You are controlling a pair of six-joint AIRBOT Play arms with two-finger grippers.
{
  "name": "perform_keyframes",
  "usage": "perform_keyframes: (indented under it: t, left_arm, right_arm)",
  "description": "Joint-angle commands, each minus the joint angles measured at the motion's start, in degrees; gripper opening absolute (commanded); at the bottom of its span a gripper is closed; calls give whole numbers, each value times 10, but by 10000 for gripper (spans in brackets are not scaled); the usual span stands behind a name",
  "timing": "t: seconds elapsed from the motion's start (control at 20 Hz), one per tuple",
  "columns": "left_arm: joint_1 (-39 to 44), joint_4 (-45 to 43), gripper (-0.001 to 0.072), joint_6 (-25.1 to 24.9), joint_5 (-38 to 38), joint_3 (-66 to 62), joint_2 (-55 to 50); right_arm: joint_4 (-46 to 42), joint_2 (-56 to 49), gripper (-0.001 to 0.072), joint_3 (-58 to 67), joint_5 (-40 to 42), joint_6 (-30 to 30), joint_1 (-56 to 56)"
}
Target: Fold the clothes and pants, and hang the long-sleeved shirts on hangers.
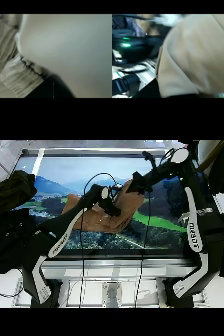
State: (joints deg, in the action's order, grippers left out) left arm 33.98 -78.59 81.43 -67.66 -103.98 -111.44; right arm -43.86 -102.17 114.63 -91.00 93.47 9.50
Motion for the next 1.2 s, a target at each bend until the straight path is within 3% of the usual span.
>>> perform_keyframes:
  t: [0.0,0.15,0.45,0.75,0.85,1.05,1.15]
  left_arm:
    - [-20,6,8,4,9,0,-4]
    - [-83,6,9,-2,-42,0,47]
    - [-235,7,9,-96,-219,0,176]
    - [-331,7,9,-110,-235,0,250]
    - [-341,7,8,-110,-235,0,259]
    - [-342,7,8,-110,-235,0,260]
    - [-343,7,8,-110,-235,0,260]
  right_arm:
    - [9,2,30,0,46,22,37]
    - [9,2,30,0,83,52,54]
    - [-47,-6,30,0,174,116,130]
    - [-55,-64,30,0,383,137,261]
    - [-59,-93,30,0,469,120,306]
    - [-59,-134,30,0,652,-1,380]
    - [-59,-138,30,0,706,-65,400]
